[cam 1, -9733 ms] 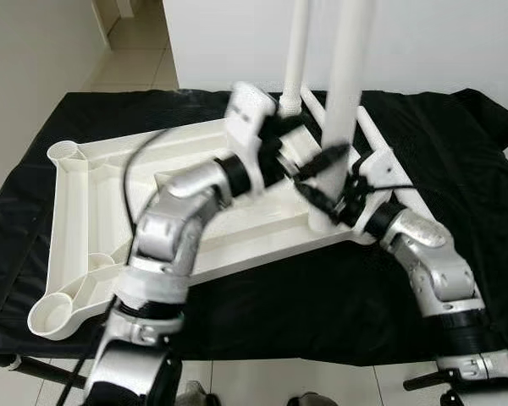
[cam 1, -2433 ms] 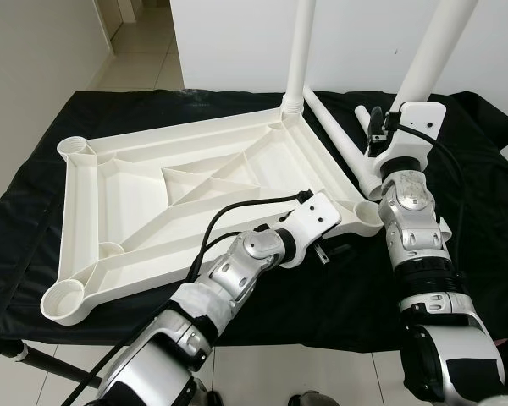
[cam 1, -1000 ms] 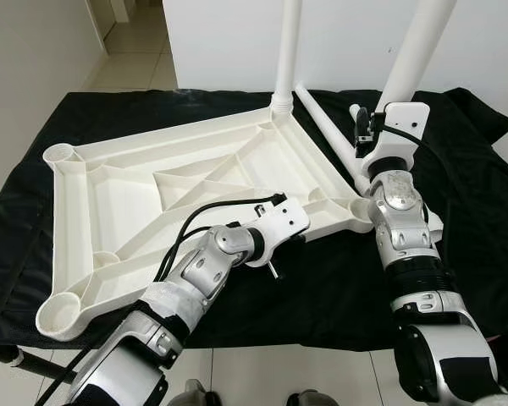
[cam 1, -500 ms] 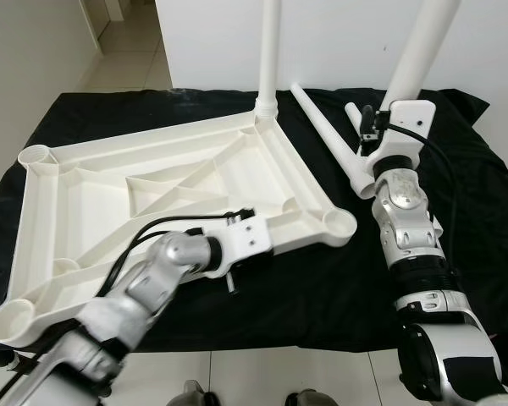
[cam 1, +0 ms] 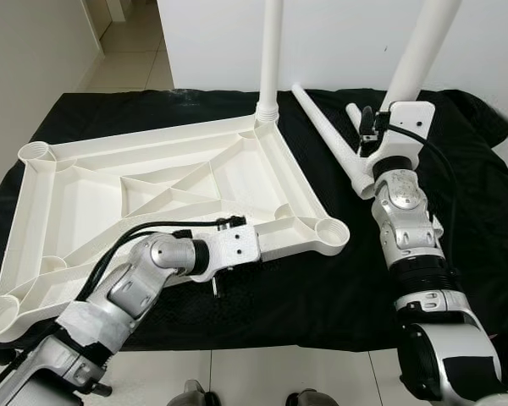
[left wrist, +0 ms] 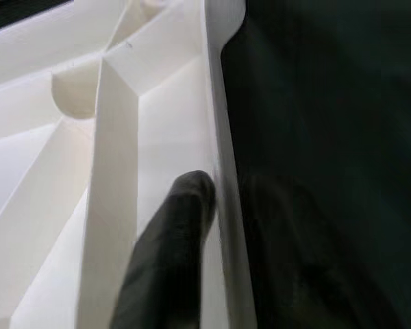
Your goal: Building children table
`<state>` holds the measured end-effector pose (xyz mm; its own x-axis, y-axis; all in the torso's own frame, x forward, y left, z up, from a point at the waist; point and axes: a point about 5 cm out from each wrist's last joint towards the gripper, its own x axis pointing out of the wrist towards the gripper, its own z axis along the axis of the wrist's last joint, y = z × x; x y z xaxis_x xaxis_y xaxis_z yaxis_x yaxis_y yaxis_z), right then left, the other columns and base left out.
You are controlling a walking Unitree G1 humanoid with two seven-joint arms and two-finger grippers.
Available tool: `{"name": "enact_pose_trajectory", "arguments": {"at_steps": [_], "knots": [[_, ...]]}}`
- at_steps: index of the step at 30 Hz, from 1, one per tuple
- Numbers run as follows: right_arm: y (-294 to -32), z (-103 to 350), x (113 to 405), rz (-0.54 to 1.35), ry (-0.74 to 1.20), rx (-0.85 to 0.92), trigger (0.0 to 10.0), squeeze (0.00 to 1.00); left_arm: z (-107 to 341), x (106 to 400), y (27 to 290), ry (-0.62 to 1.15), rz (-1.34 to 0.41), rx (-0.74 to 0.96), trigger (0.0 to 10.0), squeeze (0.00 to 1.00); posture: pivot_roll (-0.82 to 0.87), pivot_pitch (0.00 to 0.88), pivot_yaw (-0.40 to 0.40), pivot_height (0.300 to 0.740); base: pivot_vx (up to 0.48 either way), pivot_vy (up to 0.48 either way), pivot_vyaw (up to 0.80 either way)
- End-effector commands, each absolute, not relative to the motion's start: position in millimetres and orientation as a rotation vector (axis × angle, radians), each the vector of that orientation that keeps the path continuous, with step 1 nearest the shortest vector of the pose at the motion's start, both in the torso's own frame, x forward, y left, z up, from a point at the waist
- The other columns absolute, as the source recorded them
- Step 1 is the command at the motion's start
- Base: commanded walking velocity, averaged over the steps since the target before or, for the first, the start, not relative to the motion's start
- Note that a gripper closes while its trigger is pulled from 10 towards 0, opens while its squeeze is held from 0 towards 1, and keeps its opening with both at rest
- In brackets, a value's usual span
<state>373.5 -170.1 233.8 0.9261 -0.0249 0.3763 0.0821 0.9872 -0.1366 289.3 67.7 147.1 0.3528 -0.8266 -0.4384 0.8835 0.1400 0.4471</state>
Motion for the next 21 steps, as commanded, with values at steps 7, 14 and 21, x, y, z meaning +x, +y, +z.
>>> {"name": "enact_pose_trajectory", "arguments": {"at_steps": [7,14,21], "knots": [[-158.5,220.2,370.9,-0.001,-0.340,-0.154,10.0,0.00,187.6,290.0,54.9,-0.055,-1.158,0.609,10.0,0.00,-0.08,0.061,0.028,0.740,0.000,0.000,0.00],[-148.4,215.7,368.2,0.067,-0.318,-0.105,10.0,0.00,197.4,286.5,41.8,-0.096,-1.109,0.401,10.0,0.00,-0.07,0.067,0.010,0.740,0.000,0.000,0.00],[-132.4,205.3,364.3,0.136,-0.291,-0.105,10.0,0.00,197.0,290.7,29.6,-0.107,-1.016,0.244,10.0,0.00,-0.07,0.067,0.004,0.740,0.000,0.000,0.00]]}}
